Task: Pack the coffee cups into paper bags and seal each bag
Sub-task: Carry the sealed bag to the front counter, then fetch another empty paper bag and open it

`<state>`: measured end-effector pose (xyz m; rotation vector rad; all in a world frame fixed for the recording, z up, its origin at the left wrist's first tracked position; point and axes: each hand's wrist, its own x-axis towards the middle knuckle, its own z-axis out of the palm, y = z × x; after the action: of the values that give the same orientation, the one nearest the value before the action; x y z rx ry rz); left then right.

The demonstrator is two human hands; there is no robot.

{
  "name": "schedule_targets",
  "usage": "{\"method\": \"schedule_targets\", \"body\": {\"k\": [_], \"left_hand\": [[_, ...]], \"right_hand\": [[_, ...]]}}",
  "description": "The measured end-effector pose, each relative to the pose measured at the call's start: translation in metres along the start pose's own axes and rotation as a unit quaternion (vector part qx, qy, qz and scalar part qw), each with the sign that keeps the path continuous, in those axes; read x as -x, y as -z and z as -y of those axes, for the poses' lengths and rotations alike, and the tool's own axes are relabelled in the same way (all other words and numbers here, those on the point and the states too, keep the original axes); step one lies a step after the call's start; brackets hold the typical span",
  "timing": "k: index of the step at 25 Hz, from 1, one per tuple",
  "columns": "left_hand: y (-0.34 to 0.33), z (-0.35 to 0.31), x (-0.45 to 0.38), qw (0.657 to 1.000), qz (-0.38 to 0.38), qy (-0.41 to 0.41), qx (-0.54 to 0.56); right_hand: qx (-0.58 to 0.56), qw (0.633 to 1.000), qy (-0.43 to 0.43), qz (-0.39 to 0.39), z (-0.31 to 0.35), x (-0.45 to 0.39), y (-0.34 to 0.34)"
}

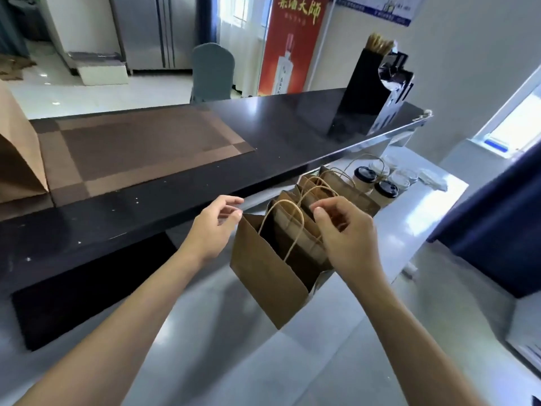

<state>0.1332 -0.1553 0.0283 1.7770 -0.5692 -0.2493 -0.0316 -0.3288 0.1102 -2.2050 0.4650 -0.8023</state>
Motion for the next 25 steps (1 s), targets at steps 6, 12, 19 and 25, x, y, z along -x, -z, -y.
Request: {"method": "schedule_targets", "body": {"k": [6, 12, 19, 25], "left_hand": [[-0.009, 0.005, -0.014, 0.998, 0.054, -0.003, -0.017], [-0.013, 0.014, -0.012, 0.994, 0.101, 0.013, -0.027], [-0.003, 0.016, 0.015, 0.989, 0.115, 0.031, -0.084], [0.006, 0.016, 0.043, 0.979, 0.156, 0.025, -0.130]], "right_hand": [[0.042, 0.992, -0.107, -0.059, -0.051, 0.080, -0.019], [-0.025, 0.976, -0.217, -0.011, -0.061, 0.103, -0.036], [-0.019, 0.965, -0.254, 0.053, -0.074, 0.093, -0.028], [-0.017, 0.958, -0.272, 0.094, -0.070, 0.096, -0.021]]}}
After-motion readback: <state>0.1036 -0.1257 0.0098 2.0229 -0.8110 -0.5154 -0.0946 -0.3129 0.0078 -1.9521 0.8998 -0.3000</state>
